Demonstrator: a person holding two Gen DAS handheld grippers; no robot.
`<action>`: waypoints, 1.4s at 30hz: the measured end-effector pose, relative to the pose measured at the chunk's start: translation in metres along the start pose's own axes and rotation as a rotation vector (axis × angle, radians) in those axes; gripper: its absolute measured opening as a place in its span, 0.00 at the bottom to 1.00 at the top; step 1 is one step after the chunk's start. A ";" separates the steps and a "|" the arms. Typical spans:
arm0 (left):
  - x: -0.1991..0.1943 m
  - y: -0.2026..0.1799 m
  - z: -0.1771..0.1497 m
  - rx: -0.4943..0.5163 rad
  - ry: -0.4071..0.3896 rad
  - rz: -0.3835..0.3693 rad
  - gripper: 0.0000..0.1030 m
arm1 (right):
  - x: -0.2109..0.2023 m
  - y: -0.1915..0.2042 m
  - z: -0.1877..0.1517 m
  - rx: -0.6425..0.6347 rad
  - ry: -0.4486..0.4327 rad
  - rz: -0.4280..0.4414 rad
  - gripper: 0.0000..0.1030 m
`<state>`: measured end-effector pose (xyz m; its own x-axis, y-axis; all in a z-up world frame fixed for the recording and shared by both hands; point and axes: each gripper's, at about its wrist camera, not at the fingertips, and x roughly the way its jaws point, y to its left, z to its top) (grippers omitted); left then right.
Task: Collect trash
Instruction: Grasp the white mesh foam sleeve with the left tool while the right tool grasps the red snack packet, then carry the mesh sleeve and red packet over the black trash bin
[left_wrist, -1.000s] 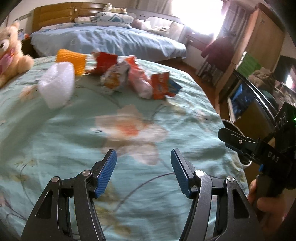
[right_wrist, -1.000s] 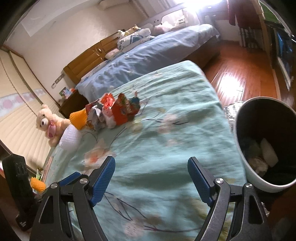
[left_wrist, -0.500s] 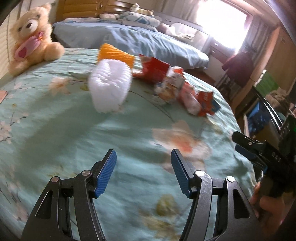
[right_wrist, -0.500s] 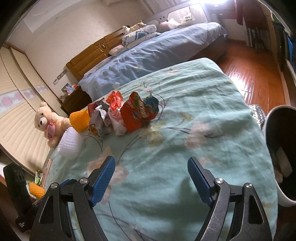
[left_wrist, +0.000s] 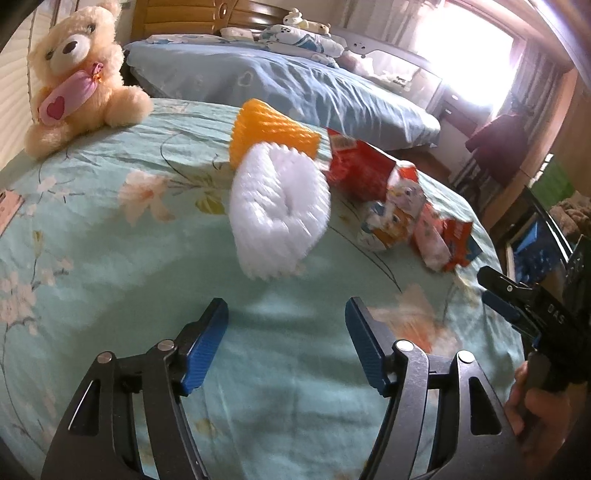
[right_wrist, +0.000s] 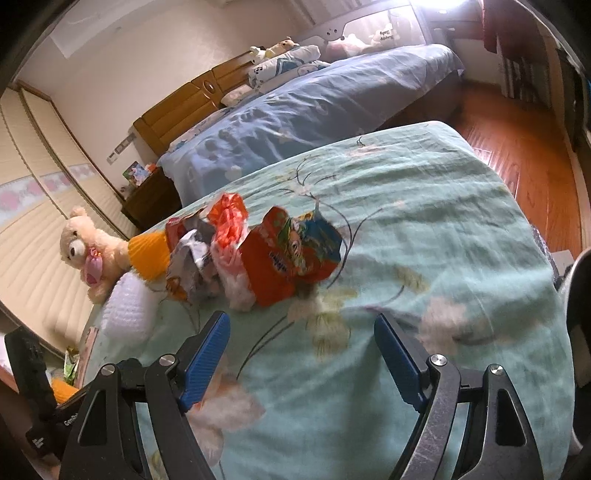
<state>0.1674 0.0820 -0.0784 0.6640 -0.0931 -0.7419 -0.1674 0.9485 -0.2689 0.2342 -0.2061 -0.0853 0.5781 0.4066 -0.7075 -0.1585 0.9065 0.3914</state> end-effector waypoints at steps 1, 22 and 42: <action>0.002 0.002 0.003 -0.004 -0.002 0.003 0.67 | 0.002 -0.001 0.002 0.001 -0.001 -0.003 0.79; 0.007 -0.012 0.013 0.047 -0.035 -0.025 0.22 | 0.017 0.001 0.013 -0.011 0.005 0.022 0.15; -0.016 -0.115 -0.040 0.214 0.039 -0.214 0.22 | -0.071 -0.043 -0.037 0.046 -0.035 -0.020 0.15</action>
<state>0.1473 -0.0372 -0.0605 0.6384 -0.3050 -0.7067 0.1332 0.9481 -0.2888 0.1711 -0.2700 -0.0739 0.6085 0.3838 -0.6946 -0.1101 0.9076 0.4051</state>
